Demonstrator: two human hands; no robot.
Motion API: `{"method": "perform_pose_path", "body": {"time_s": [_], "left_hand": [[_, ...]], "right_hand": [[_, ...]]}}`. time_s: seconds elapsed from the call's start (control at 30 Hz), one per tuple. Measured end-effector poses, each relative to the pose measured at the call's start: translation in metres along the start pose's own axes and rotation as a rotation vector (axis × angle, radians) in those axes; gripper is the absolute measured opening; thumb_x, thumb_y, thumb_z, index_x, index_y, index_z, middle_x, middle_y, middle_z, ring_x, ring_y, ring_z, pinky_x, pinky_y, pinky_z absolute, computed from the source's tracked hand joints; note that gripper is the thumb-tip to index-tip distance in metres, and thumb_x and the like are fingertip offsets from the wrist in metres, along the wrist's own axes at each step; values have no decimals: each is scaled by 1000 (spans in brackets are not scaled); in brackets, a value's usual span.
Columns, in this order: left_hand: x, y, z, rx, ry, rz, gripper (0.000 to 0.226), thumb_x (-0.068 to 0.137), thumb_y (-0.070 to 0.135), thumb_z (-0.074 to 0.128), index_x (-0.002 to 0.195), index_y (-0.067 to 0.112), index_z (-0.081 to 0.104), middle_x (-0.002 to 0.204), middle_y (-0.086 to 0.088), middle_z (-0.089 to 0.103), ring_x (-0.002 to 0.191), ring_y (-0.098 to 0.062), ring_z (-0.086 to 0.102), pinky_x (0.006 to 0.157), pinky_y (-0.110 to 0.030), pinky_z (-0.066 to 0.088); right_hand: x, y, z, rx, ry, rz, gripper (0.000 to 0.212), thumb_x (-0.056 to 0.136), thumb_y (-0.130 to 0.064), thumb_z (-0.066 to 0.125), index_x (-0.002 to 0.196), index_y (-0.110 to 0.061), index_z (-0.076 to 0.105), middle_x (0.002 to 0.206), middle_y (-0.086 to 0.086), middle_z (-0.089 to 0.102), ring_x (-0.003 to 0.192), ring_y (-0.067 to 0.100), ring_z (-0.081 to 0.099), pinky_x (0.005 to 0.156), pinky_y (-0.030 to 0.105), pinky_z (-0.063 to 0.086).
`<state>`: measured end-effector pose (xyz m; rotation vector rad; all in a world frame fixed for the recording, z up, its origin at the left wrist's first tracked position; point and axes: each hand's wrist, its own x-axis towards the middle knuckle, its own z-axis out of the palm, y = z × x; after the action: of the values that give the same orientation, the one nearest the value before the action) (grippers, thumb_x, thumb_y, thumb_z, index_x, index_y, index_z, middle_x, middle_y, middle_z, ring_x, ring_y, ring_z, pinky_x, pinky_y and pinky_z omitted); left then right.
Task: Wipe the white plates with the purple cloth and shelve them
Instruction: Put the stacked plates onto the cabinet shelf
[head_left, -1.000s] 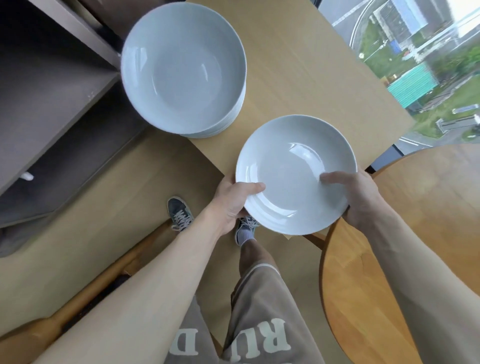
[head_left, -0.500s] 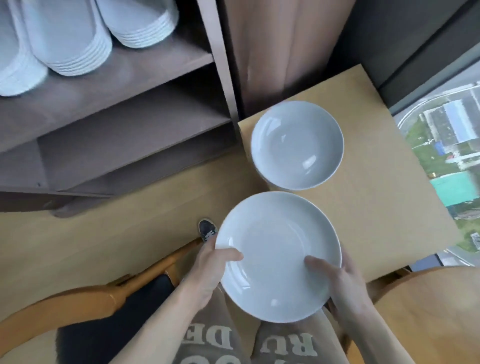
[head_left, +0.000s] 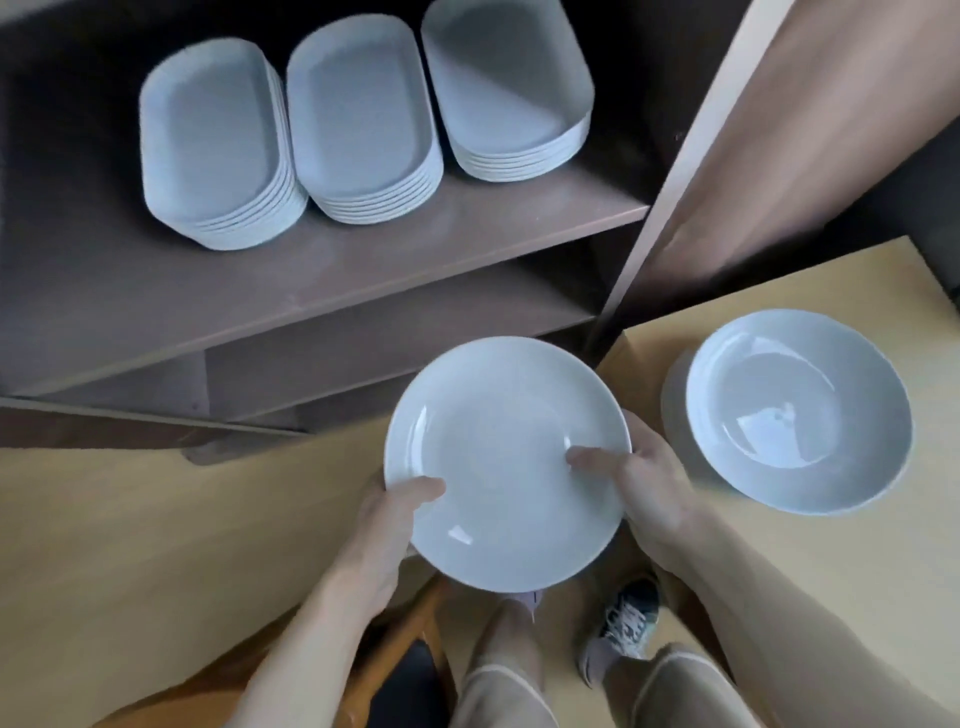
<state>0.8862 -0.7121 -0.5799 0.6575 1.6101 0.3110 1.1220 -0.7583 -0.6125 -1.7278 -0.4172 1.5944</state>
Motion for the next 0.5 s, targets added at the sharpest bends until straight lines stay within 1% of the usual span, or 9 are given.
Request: {"method": "perform_pose_path", "body": {"time_s": [0.07, 0.1, 0.17, 0.23, 0.27, 0.33, 0.4, 0.43, 0.5], "left_hand": [[32, 1, -4, 14, -12, 12, 47, 73, 30, 70, 119, 25, 71, 109, 1, 79, 105, -24, 73, 89, -47, 60], [49, 1, -5, 25, -14, 22, 52, 69, 32, 69, 121, 25, 71, 110, 1, 79, 107, -24, 72, 91, -49, 59], [82, 1, -5, 41, -17, 39, 55, 68, 35, 69, 123, 26, 71, 112, 2, 79, 109, -24, 72, 94, -51, 58], [117, 1, -4, 60, 1, 72, 55, 68, 35, 69, 122, 23, 72, 111, 1, 79, 107, -24, 73, 89, -46, 59], [135, 3, -4, 69, 10, 91, 55, 68, 35, 69, 121, 21, 72, 109, 0, 80, 106, -25, 74, 84, -44, 59], [168, 9, -4, 82, 26, 126, 58, 66, 35, 72, 122, 18, 71, 110, -2, 79, 105, -25, 74, 76, -41, 60], [195, 16, -2, 101, 23, 143, 63, 69, 34, 77, 128, 15, 66, 115, -4, 78, 104, -24, 74, 68, -39, 62], [206, 21, -2, 116, 14, 153, 58, 75, 32, 79, 128, 13, 65, 114, -5, 78, 102, -24, 75, 67, -39, 63], [221, 33, 0, 145, -18, 174, 33, 89, 26, 74, 119, 15, 69, 106, -3, 80, 98, -24, 76, 73, -42, 65]], "right_hand": [[31, 3, 11, 0, -15, 3, 62, 69, -33, 75, 130, -31, 61, 116, -4, 73, 103, 24, 72, 81, 49, 64], [48, 5, 16, -5, -11, 6, 63, 69, -32, 74, 130, -29, 61, 116, -3, 73, 101, 24, 73, 79, 48, 64], [78, 15, 21, 15, 8, 23, 60, 70, -31, 75, 128, -26, 61, 115, -1, 74, 96, 25, 74, 70, 43, 65], [108, 24, 25, 16, 12, 20, 62, 70, -31, 76, 129, -22, 61, 114, 2, 74, 93, 27, 75, 60, 37, 62], [121, 28, 27, 15, 14, 20, 65, 70, -33, 76, 132, -21, 60, 114, 2, 74, 94, 28, 75, 60, 37, 61], [146, 32, 31, 20, 17, 13, 69, 70, -34, 76, 135, -20, 58, 117, 3, 73, 100, 30, 73, 69, 43, 64], [165, 29, 30, 26, 40, 5, 61, 78, -31, 76, 135, -19, 58, 118, 4, 72, 103, 32, 71, 78, 49, 64], [173, 26, 31, 31, 52, 1, 53, 85, -27, 76, 134, -19, 59, 117, 4, 72, 104, 32, 71, 82, 50, 63], [184, 16, 32, 23, 87, -2, 41, 93, -21, 71, 132, -18, 59, 117, 2, 71, 105, 31, 69, 85, 52, 62]]}}
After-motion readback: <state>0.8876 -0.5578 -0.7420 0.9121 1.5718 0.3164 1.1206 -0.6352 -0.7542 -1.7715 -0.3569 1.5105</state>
